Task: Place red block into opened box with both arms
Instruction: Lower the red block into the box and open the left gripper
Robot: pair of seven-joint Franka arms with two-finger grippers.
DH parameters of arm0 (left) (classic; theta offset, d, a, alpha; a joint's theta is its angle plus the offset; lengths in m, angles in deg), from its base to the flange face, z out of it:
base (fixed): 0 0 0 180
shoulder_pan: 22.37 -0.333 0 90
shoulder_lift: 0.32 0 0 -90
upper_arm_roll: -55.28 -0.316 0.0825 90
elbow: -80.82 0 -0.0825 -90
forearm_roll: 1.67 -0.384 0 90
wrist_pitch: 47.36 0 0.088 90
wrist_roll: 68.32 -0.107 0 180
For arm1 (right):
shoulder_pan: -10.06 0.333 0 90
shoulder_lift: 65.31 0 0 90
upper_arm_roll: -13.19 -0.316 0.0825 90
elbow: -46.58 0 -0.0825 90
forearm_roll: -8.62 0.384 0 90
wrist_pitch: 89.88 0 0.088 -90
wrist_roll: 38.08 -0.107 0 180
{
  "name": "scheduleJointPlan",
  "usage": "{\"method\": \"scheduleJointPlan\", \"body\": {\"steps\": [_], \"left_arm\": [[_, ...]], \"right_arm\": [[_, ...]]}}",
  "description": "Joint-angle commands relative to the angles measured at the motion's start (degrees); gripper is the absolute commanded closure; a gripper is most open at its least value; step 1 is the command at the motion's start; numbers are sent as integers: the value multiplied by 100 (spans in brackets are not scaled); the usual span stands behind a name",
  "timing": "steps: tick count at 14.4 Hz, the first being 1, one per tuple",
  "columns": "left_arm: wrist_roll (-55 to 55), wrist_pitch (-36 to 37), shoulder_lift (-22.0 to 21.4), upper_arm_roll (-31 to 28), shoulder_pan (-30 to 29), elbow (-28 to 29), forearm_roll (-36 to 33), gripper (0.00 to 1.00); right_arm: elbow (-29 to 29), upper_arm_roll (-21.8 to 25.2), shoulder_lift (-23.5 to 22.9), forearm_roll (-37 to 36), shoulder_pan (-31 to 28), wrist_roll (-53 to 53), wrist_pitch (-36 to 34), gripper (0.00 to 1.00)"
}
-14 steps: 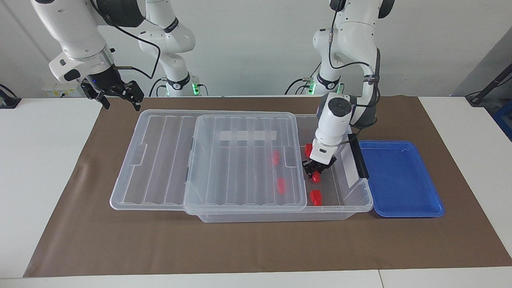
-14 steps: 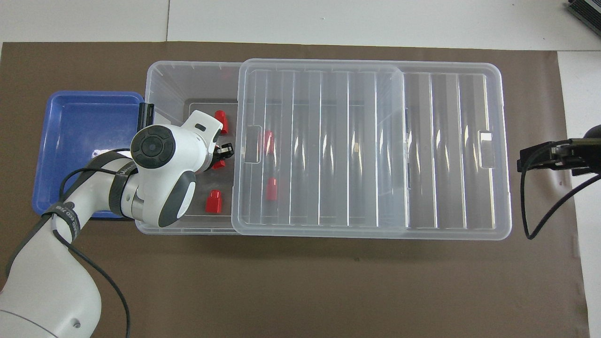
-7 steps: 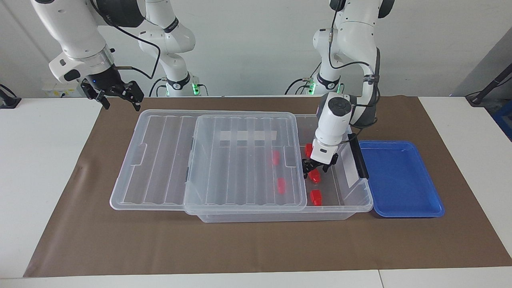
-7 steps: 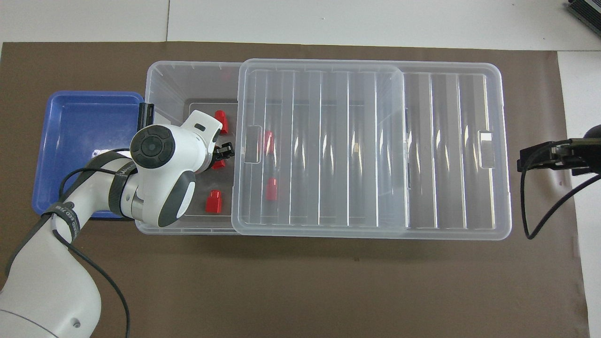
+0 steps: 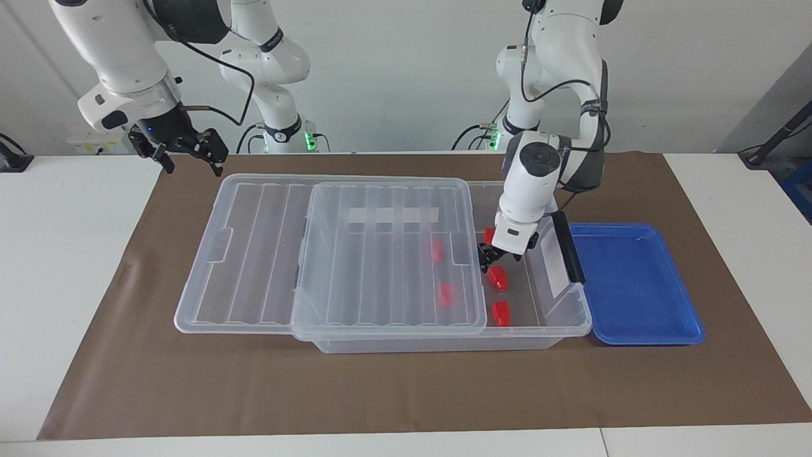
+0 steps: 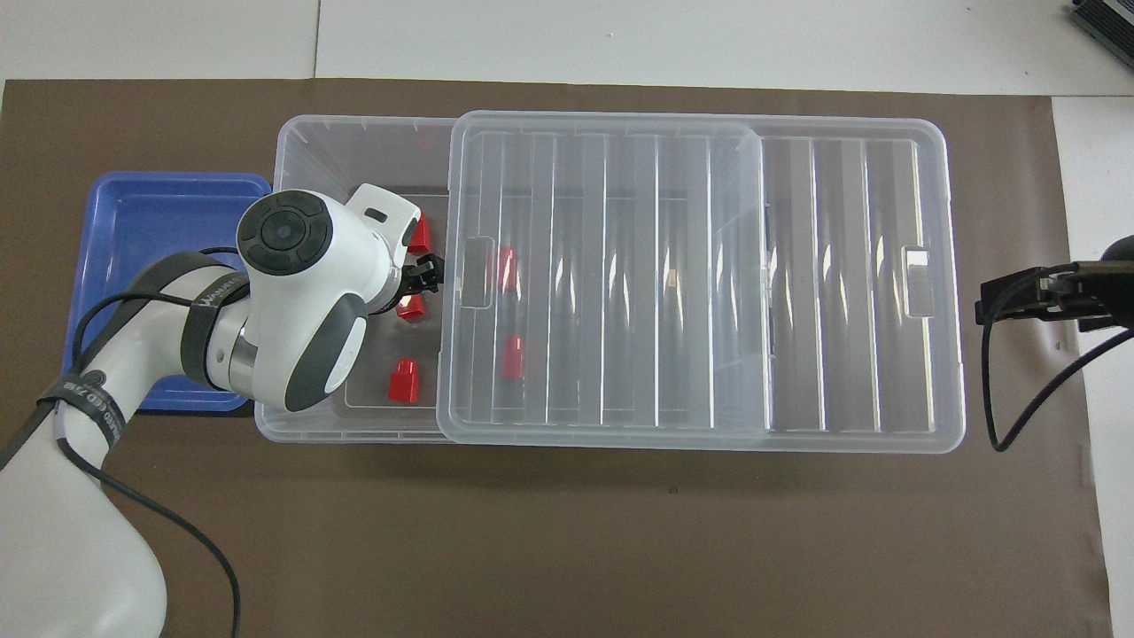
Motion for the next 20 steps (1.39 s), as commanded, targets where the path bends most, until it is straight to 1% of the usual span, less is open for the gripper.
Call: {"method": "scheduleJointPlan", "body": {"steps": [1, 3, 5, 7, 9, 11, 13, 14, 16, 17, 20], "left_arm": [[129, 245, -198, -100, 107, 42, -154, 0], [138, 350, -250, -100, 107, 33, -154, 0], [138, 648, -417, -100, 99, -37, -154, 0], [121, 1218, -505, -100, 64, -387, -154, 0], [42, 1877, -567, -109, 28, -888, -154, 0], [-360, 2282, -593, -117, -42, -1275, -189, 0], [-783, 2564, -637, -126, -121, -1461, -180, 0], [-967, 2635, -733, -161, -234, -1461, -189, 0], [-1677, 2784, -987, -161, -576, -1453, -180, 0], [-2073, 2889, -1093, -161, -744, -1453, -172, 0], [-2918, 3110, -1348, -170, -1140, -1418, -172, 0]], "right_arm": [[157, -4, 120, 131, -53, -47, 104, 0], [157, -4, 120, 131, -53, -47, 113, 0], [166, -4, 120, 131, -61, -47, 113, 0], [166, -4, 120, 131, -61, -47, 113, 0], [166, -4, 120, 131, -61, -47, 113, 0], [209, -4, 129, 131, -61, -38, 182, 0], [324, -4, 190, 131, -140, -29, 288, 0], [333, -4, 190, 131, -158, 15, 358, 0], [403, -4, 182, 131, -306, 329, 534, 9], [455, -4, 182, 131, -360, 497, 665, 17], [473, 5, 59, 131, -465, 796, 999, 53]]}}
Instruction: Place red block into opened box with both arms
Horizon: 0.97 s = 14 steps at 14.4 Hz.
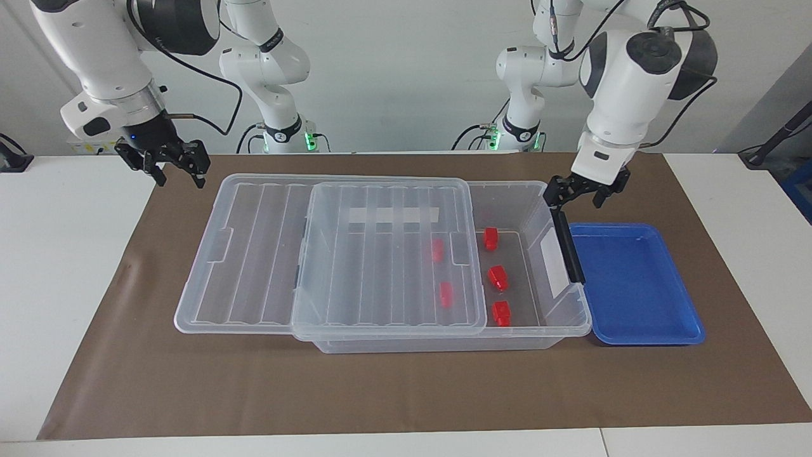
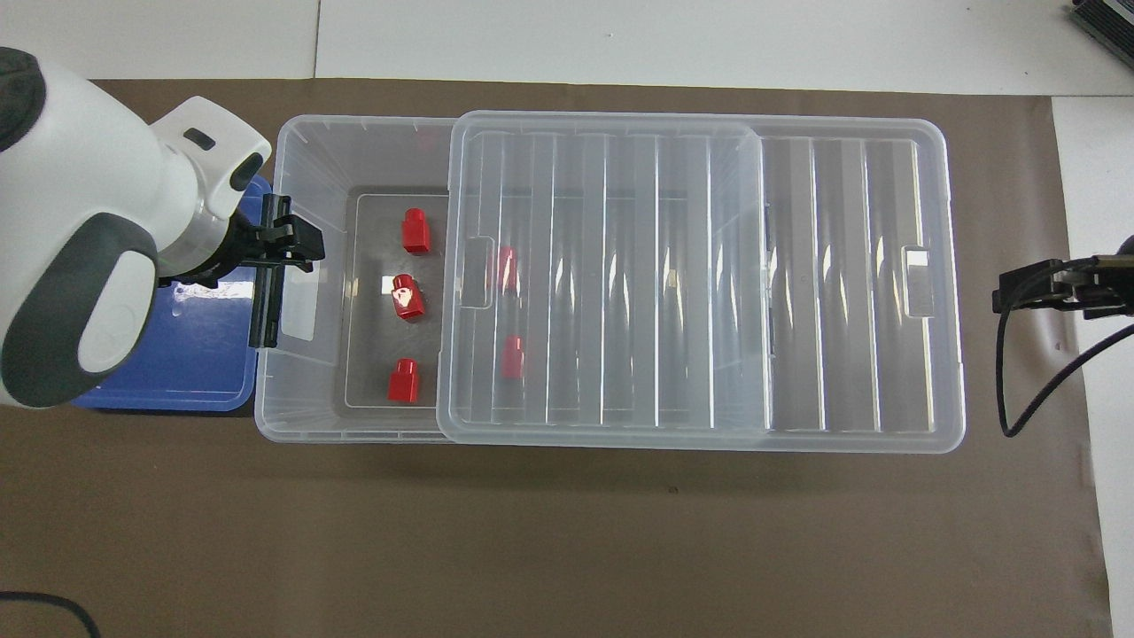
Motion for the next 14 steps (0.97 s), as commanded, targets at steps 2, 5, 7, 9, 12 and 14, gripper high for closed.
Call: {"method": "scheduleJointPlan", "body": {"steps": [2, 5, 7, 9, 12, 14], "left_arm": [[-1083, 294, -261, 44, -379, 88, -72, 0], [-1314, 434, -410, 44, -634, 88, -72, 0], [-1332, 548, -559, 44, -652, 97, -72, 0], [-1402, 663, -691, 44, -652, 141, -64, 0], [-1411, 716, -727, 44, -652, 193, -55, 0], [-1420, 698, -745, 53, -626, 203, -55, 0]], "right_arm": [[253, -14, -61, 131, -238, 580, 554, 73], [429, -23, -394, 183, -432, 1116, 1091, 100], [569, -31, -631, 340, -441, 1223, 1565, 100], [622, -23, -833, 727, -467, 1651, 1786, 100], [622, -23, -966, 773, -573, 2004, 1830, 100], [631, -23, -1001, 773, -582, 2032, 1857, 100]]}}
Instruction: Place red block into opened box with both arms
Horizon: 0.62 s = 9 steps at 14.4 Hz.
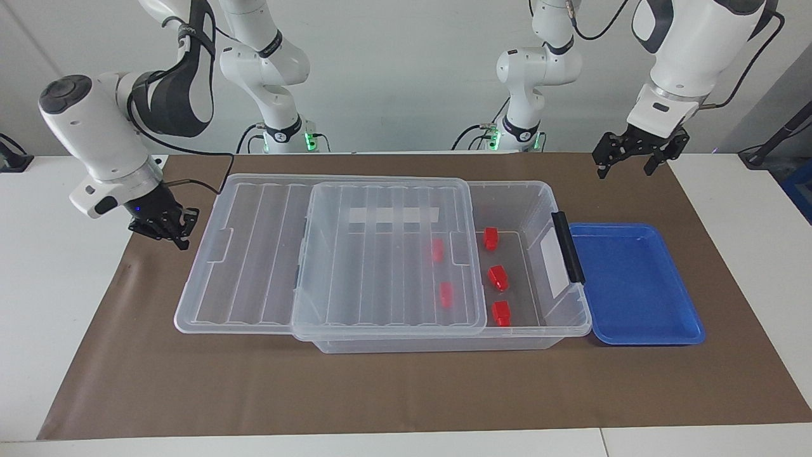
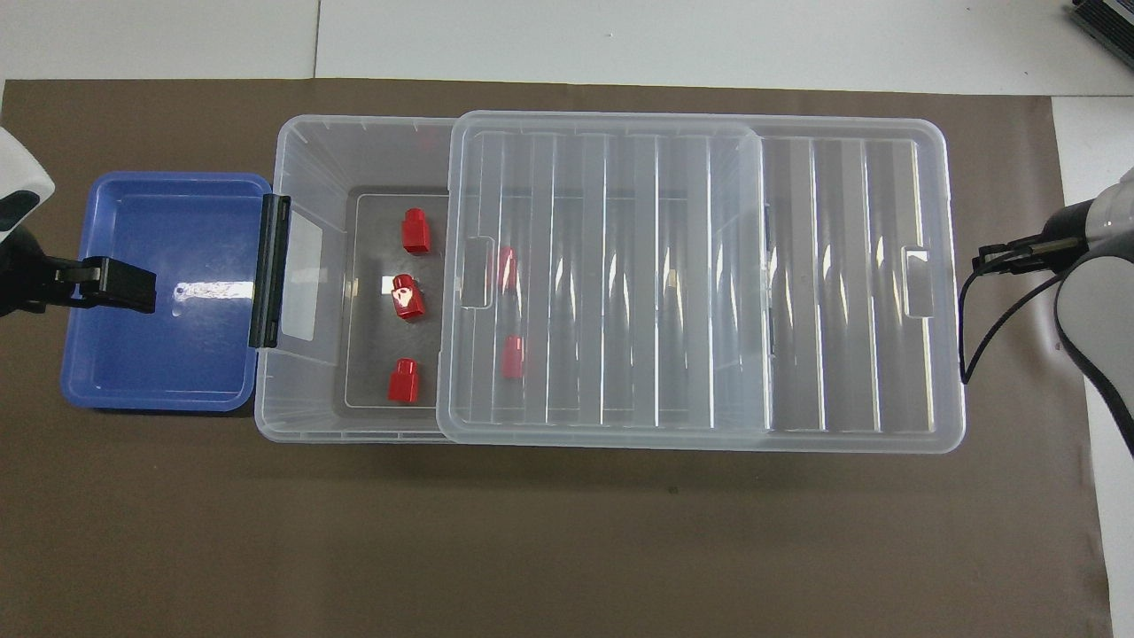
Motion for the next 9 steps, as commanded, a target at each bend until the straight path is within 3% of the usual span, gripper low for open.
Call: {"method": "scheduleJointPlan", "body": {"steps": [1, 9], "left_arm": [[-81, 24, -133, 44, -2, 152, -29, 0], [-81, -55, -133, 35, -45, 152, 350, 0]], "right_arm": [[77, -28, 15, 172, -85, 218, 183, 100], [77, -99, -29, 321, 142, 17, 263, 100]]}}
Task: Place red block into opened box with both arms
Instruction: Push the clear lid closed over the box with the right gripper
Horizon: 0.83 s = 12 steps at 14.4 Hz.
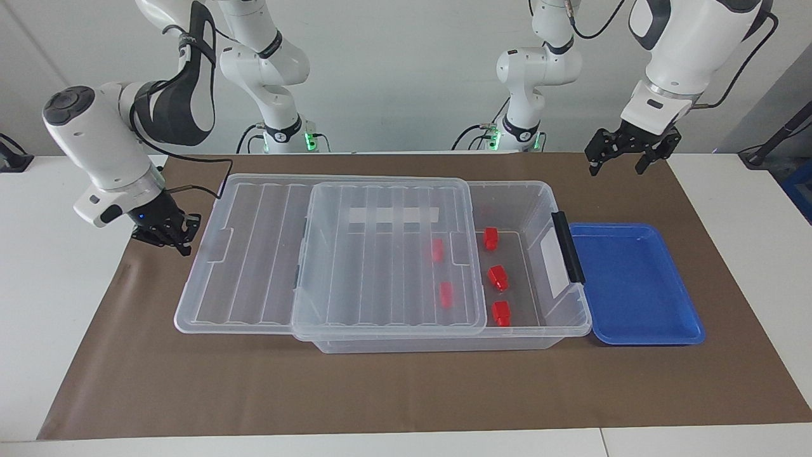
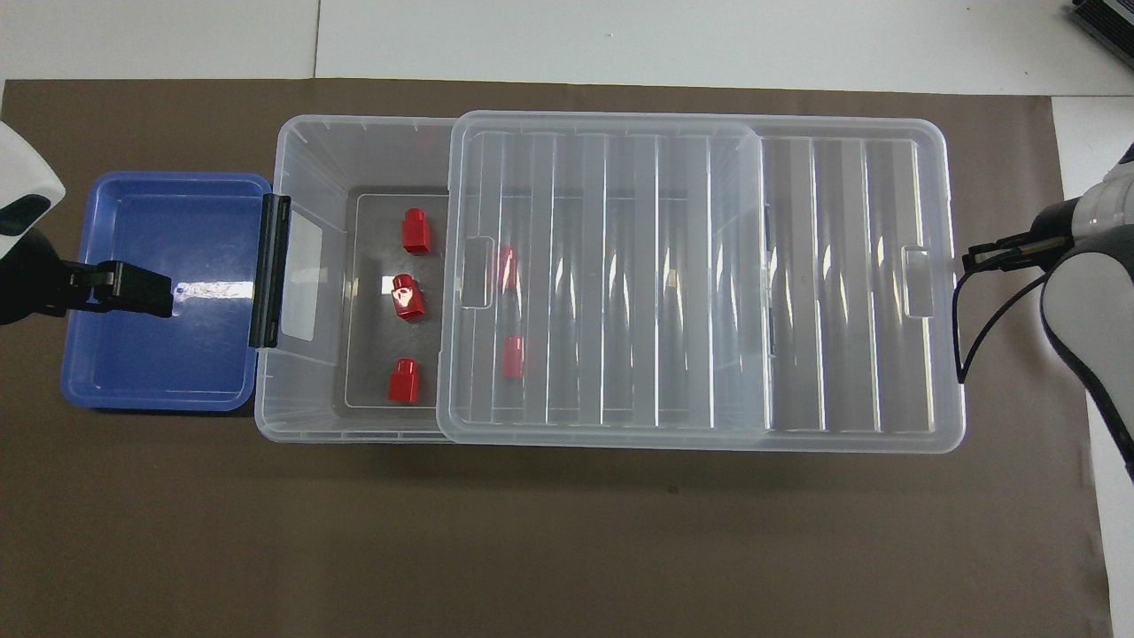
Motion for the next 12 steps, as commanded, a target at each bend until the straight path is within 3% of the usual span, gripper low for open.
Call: {"method": "scheduleJointPlan", "body": {"steps": [1, 12], "left_arm": [[-71, -52, -133, 6, -48, 143, 83, 0], [-62, -17, -142, 15, -48, 99, 48, 0]], "right_arm": [[75, -38, -1, 191, 139, -119, 144, 100], [66, -38, -27, 199, 623, -797, 196, 100]]}}
